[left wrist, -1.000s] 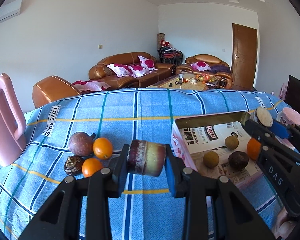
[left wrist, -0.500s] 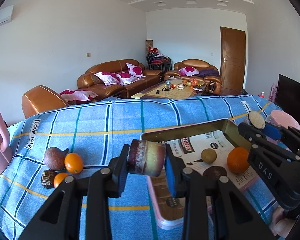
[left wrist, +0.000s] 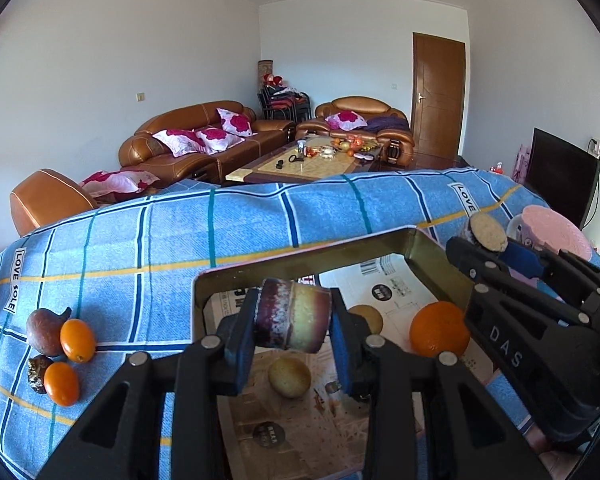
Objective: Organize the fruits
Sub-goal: 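Lower both cakes into the tin box and open both tools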
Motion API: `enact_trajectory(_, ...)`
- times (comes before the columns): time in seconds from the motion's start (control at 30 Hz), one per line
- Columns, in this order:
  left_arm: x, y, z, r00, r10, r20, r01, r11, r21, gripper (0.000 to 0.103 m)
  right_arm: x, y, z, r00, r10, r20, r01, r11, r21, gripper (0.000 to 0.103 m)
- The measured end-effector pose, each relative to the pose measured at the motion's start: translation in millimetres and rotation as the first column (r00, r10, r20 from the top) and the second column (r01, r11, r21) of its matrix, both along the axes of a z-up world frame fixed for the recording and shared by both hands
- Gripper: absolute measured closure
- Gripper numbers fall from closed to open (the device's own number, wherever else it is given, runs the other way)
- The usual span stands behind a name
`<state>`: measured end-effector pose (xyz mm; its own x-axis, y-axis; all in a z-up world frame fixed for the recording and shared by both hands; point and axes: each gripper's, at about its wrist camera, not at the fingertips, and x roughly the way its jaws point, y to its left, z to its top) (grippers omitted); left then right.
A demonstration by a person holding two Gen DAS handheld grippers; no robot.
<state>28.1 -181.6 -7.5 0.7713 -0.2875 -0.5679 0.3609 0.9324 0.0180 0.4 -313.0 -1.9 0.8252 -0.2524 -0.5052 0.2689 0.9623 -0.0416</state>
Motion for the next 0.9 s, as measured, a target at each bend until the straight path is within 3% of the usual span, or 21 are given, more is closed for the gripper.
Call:
enact_trajectory(0.4, 17, 1, -12, 0.994, 0.020, -0.108, -0.019, 1.000, 0.014, 0.069, 12, 6, -8, 0.995, 0.078, -0.057, -0.075, 0.996, 0.056, 0.066)
enact_trajectory(0.9, 22, -1, -17, 0.989, 0.028, -0.143, -0.025, 0.999, 0.024, 0.069, 20, 9, -16, 0.983, 0.148, -0.105, -0.134, 0.982, 0.131, 0.066)
